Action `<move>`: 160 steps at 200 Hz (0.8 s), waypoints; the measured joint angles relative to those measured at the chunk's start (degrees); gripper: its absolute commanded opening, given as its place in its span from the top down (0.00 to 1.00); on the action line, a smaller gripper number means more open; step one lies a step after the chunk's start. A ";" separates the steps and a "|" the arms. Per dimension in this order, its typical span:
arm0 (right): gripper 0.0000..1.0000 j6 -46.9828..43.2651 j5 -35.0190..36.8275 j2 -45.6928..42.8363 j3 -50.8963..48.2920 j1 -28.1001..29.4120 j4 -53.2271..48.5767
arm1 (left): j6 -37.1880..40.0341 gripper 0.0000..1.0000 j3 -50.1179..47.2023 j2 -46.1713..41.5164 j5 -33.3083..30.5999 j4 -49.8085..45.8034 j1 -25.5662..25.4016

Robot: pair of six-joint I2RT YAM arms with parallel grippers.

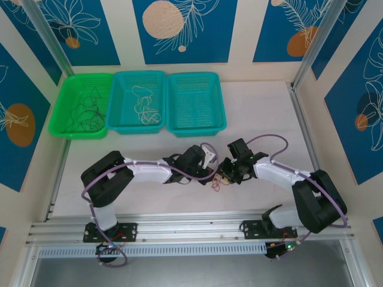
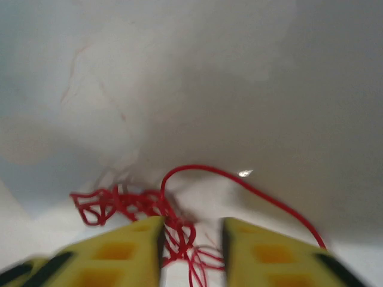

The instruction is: Untangle the cables

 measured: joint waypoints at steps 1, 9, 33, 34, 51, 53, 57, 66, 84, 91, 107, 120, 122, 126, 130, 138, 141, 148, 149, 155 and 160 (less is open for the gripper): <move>0.87 0.17 0.02 0.09 0.00 0.00 0.04 | -0.02 1.00 -0.07 -0.07 0.02 0.07 0.02; 0.94 0.70 0.22 1.03 -0.02 -0.11 0.33 | -0.02 1.00 -0.39 -0.63 0.11 0.28 0.13; 1.00 1.05 0.79 1.33 -0.63 -1.70 1.46 | -0.02 1.00 -2.08 -3.76 0.07 1.42 0.37; 1.00 1.18 0.94 1.29 -0.72 -1.90 1.55 | -0.02 1.00 -2.23 -4.04 0.07 1.44 0.42; 1.00 1.31 2.23 0.07 -2.21 -4.17 1.95 | -0.11 1.00 -4.31 -7.89 -0.22 2.01 1.01; 1.00 1.31 2.49 -0.24 -2.45 -4.52 1.90 | -0.17 1.00 -4.61 -8.48 -0.33 2.05 1.14; 1.00 1.31 2.75 -0.74 -2.89 -5.07 1.92 | -0.22 1.00 -5.16 -9.35 -0.42 2.32 1.33; 1.00 1.29 3.87 -2.45 -3.82 -6.47 1.53 | -0.31 1.00 -6.60 -12.00 -0.87 2.64 2.10; 1.00 1.29 5.88 -6.19 -5.57 -9.29 0.39 | -0.85 1.00 -9.35 -17.09 -1.90 2.80 4.24; 1.00 1.31 6.93 -7.61 -5.97 -10.16 -0.52 | -1.14 1.00 -10.40 -19.12 -2.36 2.75 5.27; 1.00 1.31 9.01 -10.14 -6.12 -11.93 -2.69 | -1.31 1.00 -12.48 -23.50 -3.34 2.03 7.80; 1.00 1.31 10.34 -12.17 -6.12 -13.44 -4.42 | -1.36 1.00 -13.81 -26.43 -3.56 1.31 9.92; 1.00 1.31 10.56 -12.55 -6.14 -13.77 -4.63 | -1.42 1.00 -14.12 -27.06 -3.61 1.20 10.45; 1.00 1.31 10.80 -13.18 -6.16 -14.27 -5.14 | -1.55 1.00 -14.49 -27.78 -3.67 1.01 11.02; 1.00 1.36 11.08 -14.03 -6.19 -15.04 -5.75 | -1.64 1.00 -14.93 -28.61 -3.61 0.81 11.82; 1.00 1.51 11.50 -15.76 -6.27 -16.44 -6.71 | -1.77 1.00 -15.65 -30.10 -3.61 0.07 13.27; 1.00 1.55 11.80 -16.55 -6.34 -17.05 -7.06 | -1.81 1.00 -15.89 -30.58 -3.61 -0.24 13.73; 1.00 1.66 11.93 -18.45 -6.62 -18.64 -7.72 | -2.03 1.00 -16.48 -31.61 -3.50 -0.74 14.84; 1.00 1.70 11.89 -18.62 -6.67 -18.80 -7.80 | -2.10 1.00 -16.52 -31.67 -3.41 -0.76 14.95; 1.00 1.81 11.56 -20.28 -6.88 -20.02 -8.31 | -2.32 1.00 -17.03 -32.35 -2.97 -1.18 15.69; 1.00 1.92 11.08 -21.68 -7.08 -20.87 -8.66 | -2.62 1.00 -17.51 -32.85 -2.60 -1.46 16.09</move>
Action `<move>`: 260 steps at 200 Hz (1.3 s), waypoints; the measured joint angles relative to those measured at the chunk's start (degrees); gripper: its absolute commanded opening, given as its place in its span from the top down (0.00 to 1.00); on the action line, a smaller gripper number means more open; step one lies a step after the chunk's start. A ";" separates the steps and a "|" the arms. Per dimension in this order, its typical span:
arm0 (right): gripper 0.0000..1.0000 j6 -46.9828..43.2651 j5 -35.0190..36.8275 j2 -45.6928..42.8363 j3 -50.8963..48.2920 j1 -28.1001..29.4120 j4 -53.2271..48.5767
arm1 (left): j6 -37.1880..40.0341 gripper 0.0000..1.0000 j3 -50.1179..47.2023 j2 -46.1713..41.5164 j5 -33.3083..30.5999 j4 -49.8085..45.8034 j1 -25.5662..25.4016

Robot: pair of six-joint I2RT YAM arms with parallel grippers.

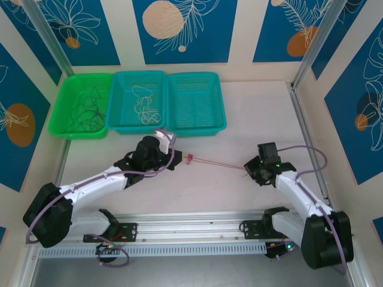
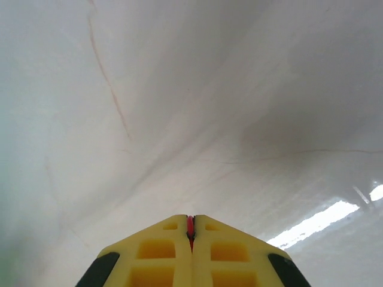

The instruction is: Untangle the cables

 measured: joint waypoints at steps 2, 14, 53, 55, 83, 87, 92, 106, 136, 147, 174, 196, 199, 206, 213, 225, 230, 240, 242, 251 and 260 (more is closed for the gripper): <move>1.00 0.02 -0.15 -0.72 -0.11 -0.50 -0.09 | 0.00 1.00 -0.20 -0.22 0.20 -0.13 0.15; 1.00 0.02 0.20 -4.35 -0.55 -3.30 -1.55 | -0.20 1.00 -1.33 -1.49 0.55 -1.16 1.03; 1.00 -0.31 -1.92 -14.67 -1.40 -13.03 -7.58 | -0.66 1.00 -2.89 -5.53 2.56 -3.48 3.26; 1.00 -0.50 -2.10 -15.15 -1.44 -13.62 -7.85 | -0.68 1.00 -2.95 -5.70 2.73 -3.48 3.32; 1.00 -2.56 -4.26 -19.50 -1.75 -22.97 -10.95 | -1.07 1.00 -3.78 -7.69 3.52 -4.42 5.46; 1.00 -2.91 -4.94 -19.69 -1.75 -24.09 -11.39 | -1.05 1.00 -3.82 -7.80 3.65 -4.61 5.51; 1.00 -3.48 -6.03 -19.76 -1.75 -25.40 -11.89 | -1.05 1.00 -3.91 -8.02 4.07 -4.81 5.53; 1.00 -5.11 -9.16 -19.80 -1.75 -29.83 -13.40 | -1.05 1.00 -4.20 -8.94 5.01 -5.73 5.55; 1.00 -8.26 -13.84 -19.34 -1.62 -36.44 -16.24 | -0.85 1.00 -5.11 -12.24 6.82 -7.91 6.64; 1.00 -9.16 -14.91 -18.78 -1.46 -38.51 -16.72 | -0.57 1.00 -5.27 -13.22 7.19 -9.16 7.76; 1.00 -10.62 -11.80 -16.33 0.50 -45.64 -15.72 | 0.11 1.00 -5.55 -15.98 4.11 -14.14 13.00; 1.00 -10.86 -10.34 -14.12 1.88 -47.41 -12.52 | 0.52 1.00 -5.70 -18.47 1.88 -18.25 17.88; 1.00 -10.88 -10.34 -14.01 1.88 -47.54 -12.24 | 0.55 1.00 -5.73 -18.73 1.77 -18.69 18.38; 1.00 -11.08 -10.64 -13.64 1.88 -47.65 -11.50 | 0.74 1.00 -5.79 -19.43 1.75 -19.52 19.65; 1.00 -11.34 -11.08 -13.27 1.88 -47.60 -10.62 | 1.01 1.00 -5.90 -19.91 1.84 -19.96 20.41; 1.00 -12.13 -12.00 -12.33 1.88 -46.73 -8.70 | 1.18 1.00 -6.14 -20.41 2.93 -19.74 21.05; 1.00 -12.48 -12.35 -11.80 1.88 -46.03 -7.93 | 1.18 1.00 -6.36 -20.48 3.58 -19.30 21.20; 1.00 -13.14 -12.79 -10.49 1.88 -44.02 -6.32 | 1.11 1.00 -6.84 -20.37 4.70 -18.01 21.49; 1.00 -13.33 -12.98 -10.23 1.88 -43.47 -5.99 | 1.11 1.00 -6.97 -20.31 5.03 -17.75 21.53; 1.00 -14.08 -13.35 -9.33 1.88 -40.65 -4.90 | 1.14 1.00 -7.50 -19.91 6.29 -16.55 21.66; 1.00 -14.73 -13.11 -8.98 1.88 -37.09 -4.09 | 1.16 1.00 -7.78 -19.56 7.23 -15.61 21.70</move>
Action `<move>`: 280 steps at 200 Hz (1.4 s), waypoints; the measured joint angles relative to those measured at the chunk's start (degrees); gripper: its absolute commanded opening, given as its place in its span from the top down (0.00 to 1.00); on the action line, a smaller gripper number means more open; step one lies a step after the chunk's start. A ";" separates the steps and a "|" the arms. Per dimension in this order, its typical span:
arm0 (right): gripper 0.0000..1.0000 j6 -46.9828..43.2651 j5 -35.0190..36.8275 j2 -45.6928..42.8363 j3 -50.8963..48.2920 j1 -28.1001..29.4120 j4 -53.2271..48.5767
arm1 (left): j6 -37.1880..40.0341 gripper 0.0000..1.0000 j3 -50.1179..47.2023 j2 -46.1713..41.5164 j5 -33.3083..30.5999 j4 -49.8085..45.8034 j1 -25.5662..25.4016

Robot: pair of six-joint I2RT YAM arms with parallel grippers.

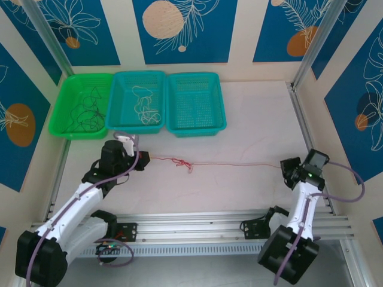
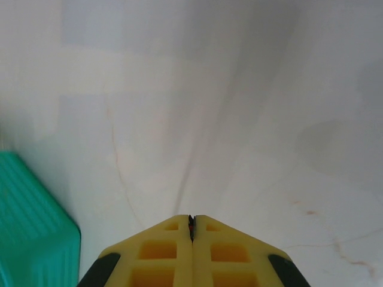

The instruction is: Untangle the cables

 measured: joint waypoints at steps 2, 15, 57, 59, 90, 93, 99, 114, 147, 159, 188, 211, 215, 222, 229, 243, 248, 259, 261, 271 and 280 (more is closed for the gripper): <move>1.00 -0.28 0.42 0.02 0.00 0.76 0.00 | 0.11 1.00 -0.04 0.07 0.11 0.07 0.00; 1.00 -0.66 2.84 0.00 0.31 4.28 -0.72 | 0.90 1.00 0.00 0.15 -0.04 -0.04 0.02; 1.00 4.13 2.84 -3.74 0.37 -15.96 -2.54 | 2.93 1.00 3.93 -0.20 -9.92 -11.56 4.72; 1.00 4.39 2.80 -3.76 0.35 -16.44 -2.54 | 2.89 1.00 3.93 -0.26 -10.10 -11.74 5.16; 1.00 7.50 3.37 -0.81 2.43 -18.67 -1.81 | 1.73 1.00 3.93 -1.84 -15.04 -16.33 11.58; 1.00 7.72 3.41 -0.44 2.60 -18.67 -1.60 | 1.70 1.00 3.93 -1.84 -15.41 -16.65 11.80; 1.00 8.17 3.41 0.15 2.99 -18.67 -1.14 | 1.73 1.00 3.93 -1.84 -16.15 -17.29 12.11; 1.00 8.63 3.50 0.50 3.19 -18.64 -0.09 | 1.79 1.00 3.93 -1.68 -17.07 -18.49 12.48; 1.00 7.63 3.28 0.57 3.23 -18.23 0.81 | 1.92 1.00 3.67 -1.97 -16.31 -18.69 12.87; 1.00 6.23 2.29 1.33 3.65 -16.72 1.42 | 1.90 1.00 2.80 -2.73 -13.51 -17.25 12.96; 1.00 3.02 -0.13 4.70 5.01 -4.81 1.64 | 1.68 1.00 1.57 -3.93 -4.57 -11.78 12.96; 1.00 2.73 -0.50 5.03 4.92 9.09 1.40 | 1.22 1.00 1.81 -3.93 1.99 -6.82 12.44; 1.00 2.73 -0.37 5.03 4.87 10.88 1.38 | 1.16 1.00 2.05 -3.91 3.04 -6.23 12.00; 1.00 3.15 -0.26 5.03 4.61 14.10 1.46 | 0.94 1.00 2.71 -3.85 4.31 -5.49 11.39; 1.00 3.82 -0.15 5.03 4.20 16.81 1.51 | 0.76 1.00 3.89 -3.72 5.31 -4.92 10.27; 1.00 5.27 0.46 5.11 3.19 21.51 1.40 | 0.59 1.00 7.21 -3.06 6.54 -3.52 7.32; 1.00 5.75 0.90 5.29 2.93 23.12 1.29 | 0.59 1.00 8.68 -2.67 6.69 -2.95 6.14; 1.00 6.60 1.70 5.79 2.62 26.32 1.31 | 0.81 1.00 12.59 -1.18 6.64 -1.60 3.30; 1.00 6.82 1.95 5.86 2.60 26.88 1.29 | 0.85 1.00 13.49 -0.85 6.62 -1.38 2.78; 1.00 7.48 2.56 6.38 2.45 29.11 1.31 | 1.46 1.00 17.51 1.46 6.03 0.28 0.24; 1.00 8.15 2.95 6.64 2.29 30.47 1.36 | 1.92 1.00 20.81 3.96 5.01 2.01 -1.86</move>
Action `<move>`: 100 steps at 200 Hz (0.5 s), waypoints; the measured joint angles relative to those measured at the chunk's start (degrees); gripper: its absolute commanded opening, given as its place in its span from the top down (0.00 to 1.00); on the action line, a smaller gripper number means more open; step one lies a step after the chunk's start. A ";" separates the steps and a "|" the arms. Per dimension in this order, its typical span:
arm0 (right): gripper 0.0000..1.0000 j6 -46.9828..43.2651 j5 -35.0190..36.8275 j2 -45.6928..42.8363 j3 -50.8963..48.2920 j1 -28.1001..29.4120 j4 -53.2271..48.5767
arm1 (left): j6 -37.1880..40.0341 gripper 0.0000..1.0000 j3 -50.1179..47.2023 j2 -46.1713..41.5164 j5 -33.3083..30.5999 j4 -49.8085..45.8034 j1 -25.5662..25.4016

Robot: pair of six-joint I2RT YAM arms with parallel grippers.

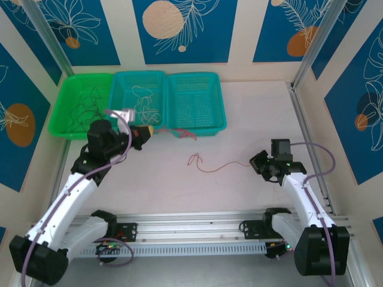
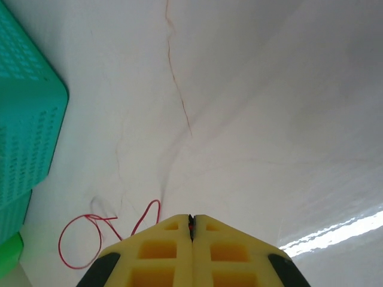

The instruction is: Untangle the cables

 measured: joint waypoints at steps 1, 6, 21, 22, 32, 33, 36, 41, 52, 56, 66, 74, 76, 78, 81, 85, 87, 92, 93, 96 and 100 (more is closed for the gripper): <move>1.00 0.04 0.07 0.02 -0.02 0.17 0.02 | 0.02 1.00 0.57 0.42 -0.20 0.24 -0.31; 1.00 0.42 0.33 0.17 -0.13 0.79 0.02 | 0.13 1.00 2.47 2.08 -0.92 1.16 -1.42; 1.00 1.27 1.01 0.31 -0.66 2.32 0.07 | 0.74 1.00 7.91 8.15 -3.96 4.20 -4.04; 1.00 1.31 1.07 0.31 -0.68 2.43 0.02 | 0.76 1.00 8.13 8.39 -4.09 4.33 -4.13; 1.00 1.92 1.29 0.28 -0.94 3.23 -0.09 | 1.11 1.00 11.08 13.09 -6.45 6.47 -5.18; 1.00 1.97 1.33 0.28 -0.98 3.34 -0.09 | 1.14 1.00 11.45 13.79 -6.82 6.78 -5.29; 1.00 2.10 1.38 0.26 -1.01 3.54 -0.17 | 1.25 1.00 12.20 15.06 -7.48 7.43 -5.49; 1.00 2.29 1.42 0.22 -1.05 3.87 -0.28 | 1.40 1.00 13.22 17.40 -8.39 8.28 -5.68; 1.00 2.75 1.77 -0.42 -1.16 4.55 -0.50 | 2.21 1.00 15.96 23.45 -10.34 10.19 -5.88; 1.00 2.78 1.84 -0.76 -1.29 4.70 -0.50 | 2.62 1.00 16.98 25.49 -10.95 10.45 -5.88; 1.00 3.17 2.10 -2.25 -1.51 5.03 -1.16 | 3.80 1.00 19.87 30.75 -12.39 10.45 -5.88; 1.00 3.21 2.27 -3.58 -1.73 5.18 -1.77 | 4.70 1.00 22.60 35.12 -13.55 10.32 -5.88; 1.00 3.23 2.32 -3.89 -1.79 5.18 -1.88 | 4.87 1.00 23.23 36.06 -13.81 10.32 -5.88; 1.00 3.26 2.40 -4.33 -1.84 5.18 -2.08 | 5.22 1.00 23.89 37.24 -14.19 10.36 -5.88; 1.00 3.32 2.47 -4.87 -1.90 5.18 -2.36 | 5.55 1.00 24.74 38.51 -14.47 10.32 -5.88; 1.00 3.37 2.58 -5.55 -1.97 5.18 -2.73 | 5.95 1.00 25.94 40.48 -14.99 10.36 -5.88; 1.00 3.41 2.64 -5.95 -1.99 5.18 -2.97 | 6.08 1.00 26.34 41.09 -15.10 10.34 -5.88; 1.00 3.43 2.80 -6.86 -2.05 5.18 -3.41 | 6.40 1.00 27.61 43.12 -15.58 10.36 -5.86; 1.00 3.45 2.82 -7.15 -2.08 5.18 -3.54 | 6.51 1.00 27.98 43.69 -15.69 10.34 -5.86; 1.00 3.48 2.91 -7.63 -2.14 5.18 -3.80 | 6.64 1.00 28.61 44.63 -15.76 10.32 -5.86; 1.00 3.61 3.10 -8.33 -2.16 5.18 -4.15 | 6.93 1.00 29.57 46.29 -15.91 10.36 -5.86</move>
